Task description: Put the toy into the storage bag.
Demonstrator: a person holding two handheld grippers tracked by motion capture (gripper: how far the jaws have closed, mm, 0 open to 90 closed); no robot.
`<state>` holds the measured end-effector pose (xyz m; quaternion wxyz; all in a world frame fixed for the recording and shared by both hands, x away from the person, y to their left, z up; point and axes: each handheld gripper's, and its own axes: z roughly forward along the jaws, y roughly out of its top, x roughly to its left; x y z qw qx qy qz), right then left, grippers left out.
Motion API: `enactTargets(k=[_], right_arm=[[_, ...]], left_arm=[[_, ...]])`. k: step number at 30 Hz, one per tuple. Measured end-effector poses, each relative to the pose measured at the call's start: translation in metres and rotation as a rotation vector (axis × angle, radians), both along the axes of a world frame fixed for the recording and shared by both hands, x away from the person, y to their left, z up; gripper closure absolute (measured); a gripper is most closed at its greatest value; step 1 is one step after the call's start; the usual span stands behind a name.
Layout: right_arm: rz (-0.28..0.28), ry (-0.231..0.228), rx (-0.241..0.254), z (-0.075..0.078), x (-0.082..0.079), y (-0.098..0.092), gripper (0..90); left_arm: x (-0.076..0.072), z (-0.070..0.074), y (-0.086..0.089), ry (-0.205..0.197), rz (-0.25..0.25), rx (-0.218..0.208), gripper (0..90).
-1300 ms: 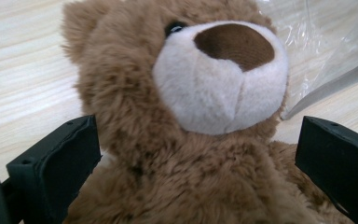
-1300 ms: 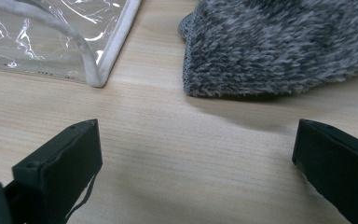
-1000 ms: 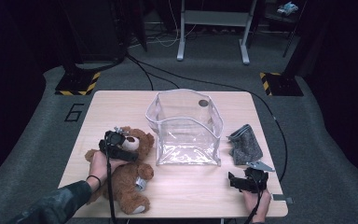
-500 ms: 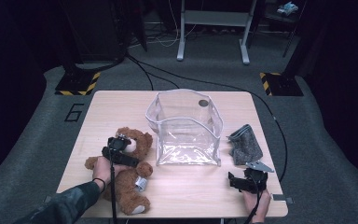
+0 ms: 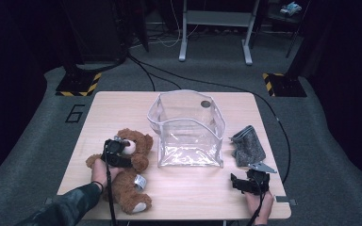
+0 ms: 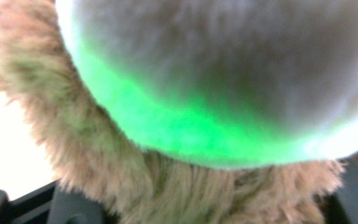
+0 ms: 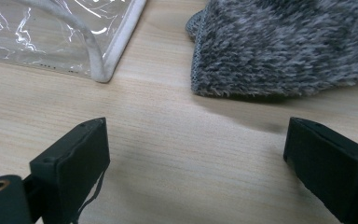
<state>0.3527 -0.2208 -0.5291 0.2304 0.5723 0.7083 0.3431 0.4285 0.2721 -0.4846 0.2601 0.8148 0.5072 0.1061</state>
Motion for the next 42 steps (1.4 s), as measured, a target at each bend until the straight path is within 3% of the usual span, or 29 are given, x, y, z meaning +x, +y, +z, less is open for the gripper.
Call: enactTargets(k=[7,8,14,17,20,21,28,42], right_arm=[[-0.001,-0.003,0.004,0.000,0.000,0.000,6.7],[0.000,-0.002,0.004,0.000,0.000,0.000,6.7],[0.001,-0.001,0.001,0.000,0.000,0.000,6.9],[0.004,0.001,-0.003,0.000,0.000,0.000,6.9],[0.000,0.001,-0.002,0.000,0.000,0.000,6.9],[-0.001,0.002,-0.003,0.000,0.000,0.000,6.9],[-0.001,0.004,-0.007,0.000,0.000,0.001,7.1],[-0.003,0.005,-0.015,0.000,0.000,0.001,7.2]], left_arm=[[-0.007,0.007,0.006,-0.050,-0.033,-0.012,45.3],[-0.008,0.008,0.006,-0.053,-0.017,-0.040,45.6],[-0.014,0.018,0.014,-0.096,-0.021,-0.080,46.5],[-0.015,0.026,0.017,-0.138,-0.009,-0.108,47.3],[-0.016,0.032,0.018,-0.157,-0.015,-0.118,47.5],[-0.016,0.035,0.020,-0.166,-0.039,-0.096,47.7],[-0.015,0.047,0.025,-0.228,-0.023,-0.132,48.1],[-0.013,0.066,0.035,-0.306,0.003,-0.152,48.6]])
